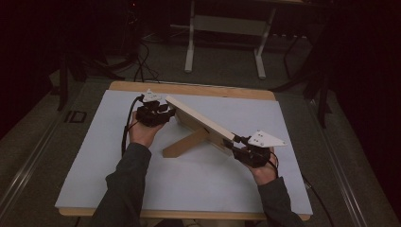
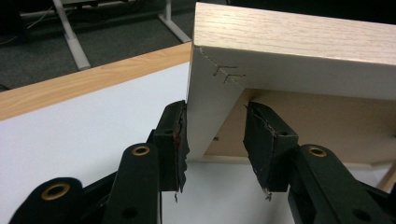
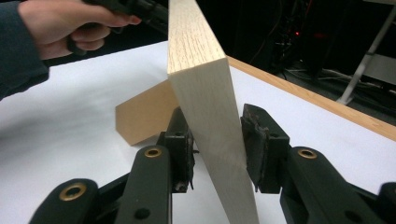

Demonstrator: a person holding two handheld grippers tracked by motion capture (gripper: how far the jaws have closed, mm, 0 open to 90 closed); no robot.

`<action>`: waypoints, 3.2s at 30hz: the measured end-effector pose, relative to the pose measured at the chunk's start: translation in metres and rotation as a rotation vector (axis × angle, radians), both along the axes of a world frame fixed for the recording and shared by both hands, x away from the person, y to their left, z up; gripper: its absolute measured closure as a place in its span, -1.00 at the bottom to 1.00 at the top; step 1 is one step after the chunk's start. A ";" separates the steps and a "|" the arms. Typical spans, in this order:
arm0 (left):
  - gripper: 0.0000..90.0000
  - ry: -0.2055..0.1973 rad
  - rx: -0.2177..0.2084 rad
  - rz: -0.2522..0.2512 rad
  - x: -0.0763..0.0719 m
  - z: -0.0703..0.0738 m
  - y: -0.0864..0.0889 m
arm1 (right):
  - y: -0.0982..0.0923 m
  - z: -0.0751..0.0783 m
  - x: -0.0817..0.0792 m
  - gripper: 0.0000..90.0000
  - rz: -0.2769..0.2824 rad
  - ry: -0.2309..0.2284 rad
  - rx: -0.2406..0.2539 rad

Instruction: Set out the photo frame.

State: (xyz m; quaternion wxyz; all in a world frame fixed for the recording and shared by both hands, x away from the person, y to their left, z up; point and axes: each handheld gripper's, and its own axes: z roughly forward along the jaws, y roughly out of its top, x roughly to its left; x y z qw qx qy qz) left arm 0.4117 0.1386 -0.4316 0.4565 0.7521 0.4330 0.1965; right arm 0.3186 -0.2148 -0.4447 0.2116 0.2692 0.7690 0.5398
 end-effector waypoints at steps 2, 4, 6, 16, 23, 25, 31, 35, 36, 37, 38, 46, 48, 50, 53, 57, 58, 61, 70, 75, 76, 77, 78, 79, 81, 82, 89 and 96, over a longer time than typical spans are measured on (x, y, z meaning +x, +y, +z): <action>0.34 0.003 -0.004 0.002 0.003 0.000 -0.001 | 0.002 0.000 -0.002 0.44 0.005 -0.001 -0.001; 0.34 0.008 -0.013 0.005 0.006 0.000 -0.001 | 0.005 0.000 -0.004 0.45 0.008 -0.004 -0.003; 0.35 0.013 -0.010 0.009 0.009 0.000 -0.003 | 0.008 0.000 -0.005 0.45 0.017 -0.004 -0.006; 0.42 0.007 -0.004 -0.057 0.017 0.007 -0.027 | 0.030 0.002 -0.013 0.48 0.056 -0.027 -0.025; 0.43 0.022 0.000 -0.072 0.020 0.007 -0.034 | 0.043 0.002 -0.015 0.46 0.075 -0.036 -0.035; 0.43 0.024 0.000 -0.073 0.020 0.007 -0.034 | 0.045 0.002 -0.015 0.45 0.073 -0.033 -0.040; 0.44 0.039 0.007 -0.071 0.022 0.006 -0.034 | 0.064 0.002 -0.017 0.40 0.084 -0.047 -0.066; 0.41 0.048 0.004 -0.078 0.023 0.005 -0.032 | 0.073 0.002 -0.017 0.37 0.087 -0.054 -0.083; 0.40 0.048 0.005 -0.083 0.022 0.005 -0.032 | 0.074 0.002 -0.017 0.36 0.084 -0.056 -0.082; 0.38 0.049 0.005 -0.089 0.022 0.005 -0.032 | 0.074 0.001 -0.017 0.35 0.085 -0.055 -0.079; 0.37 0.052 -0.006 -0.092 0.021 0.005 -0.031 | 0.073 0.001 -0.016 0.34 0.087 -0.048 -0.073; 0.31 0.092 -0.050 -0.100 0.012 0.007 -0.021 | 0.069 -0.003 -0.014 0.14 0.097 -0.010 -0.063; 0.30 0.098 -0.055 -0.099 0.008 0.008 -0.018 | 0.066 -0.005 -0.013 0.07 0.102 0.001 -0.055; 0.26 0.103 -0.061 -0.098 0.005 0.009 -0.016 | 0.064 -0.006 -0.013 0.04 0.100 0.004 -0.054; 0.24 0.105 -0.078 -0.109 -0.004 0.011 -0.013 | 0.058 -0.007 -0.015 -0.03 0.103 0.016 -0.043; 0.18 0.104 -0.122 -0.124 -0.015 0.017 -0.011 | 0.050 -0.008 -0.020 -0.05 0.121 0.020 -0.052; 0.17 0.103 -0.120 -0.122 -0.018 0.020 -0.011 | 0.048 -0.008 -0.021 -0.04 0.127 0.023 -0.054; 0.14 0.097 -0.140 -0.122 -0.025 0.026 -0.012 | 0.041 -0.009 -0.026 0.04 0.163 0.033 -0.041; 0.01 0.076 -0.178 -0.130 -0.041 0.046 -0.021 | 0.010 -0.011 -0.033 0.53 0.130 0.014 -0.034; -0.07 0.083 -0.166 -0.138 -0.040 0.052 -0.035 | 0.007 -0.014 -0.028 0.98 0.062 0.023 -0.049; -0.10 0.088 -0.170 -0.134 -0.040 0.052 -0.037 | 0.008 -0.015 -0.027 0.99 0.054 0.026 -0.051; -0.12 0.094 -0.175 -0.130 -0.039 0.052 -0.040 | 0.009 -0.016 -0.025 1.00 0.044 0.027 -0.056; -0.15 0.100 -0.171 -0.119 -0.038 0.052 -0.042 | 0.010 -0.017 -0.024 1.00 0.037 0.028 -0.063; -0.21 0.107 -0.165 -0.107 -0.037 0.052 -0.045 | 0.012 -0.018 -0.023 0.99 0.033 0.033 -0.067; -0.28 0.124 -0.160 -0.091 -0.035 0.051 -0.051 | 0.015 -0.021 -0.021 0.99 0.024 0.035 -0.077; -0.33 0.126 -0.159 -0.083 -0.034 0.051 -0.053 | 0.016 -0.022 -0.020 0.96 0.020 0.037 -0.081; -0.46 0.159 -0.141 -0.052 -0.028 0.047 -0.066 | 0.018 -0.023 -0.018 0.73 0.013 0.040 -0.069; -0.48 0.178 -0.135 -0.030 -0.026 0.047 -0.070 | 0.022 -0.025 -0.019 0.74 0.033 0.047 -0.076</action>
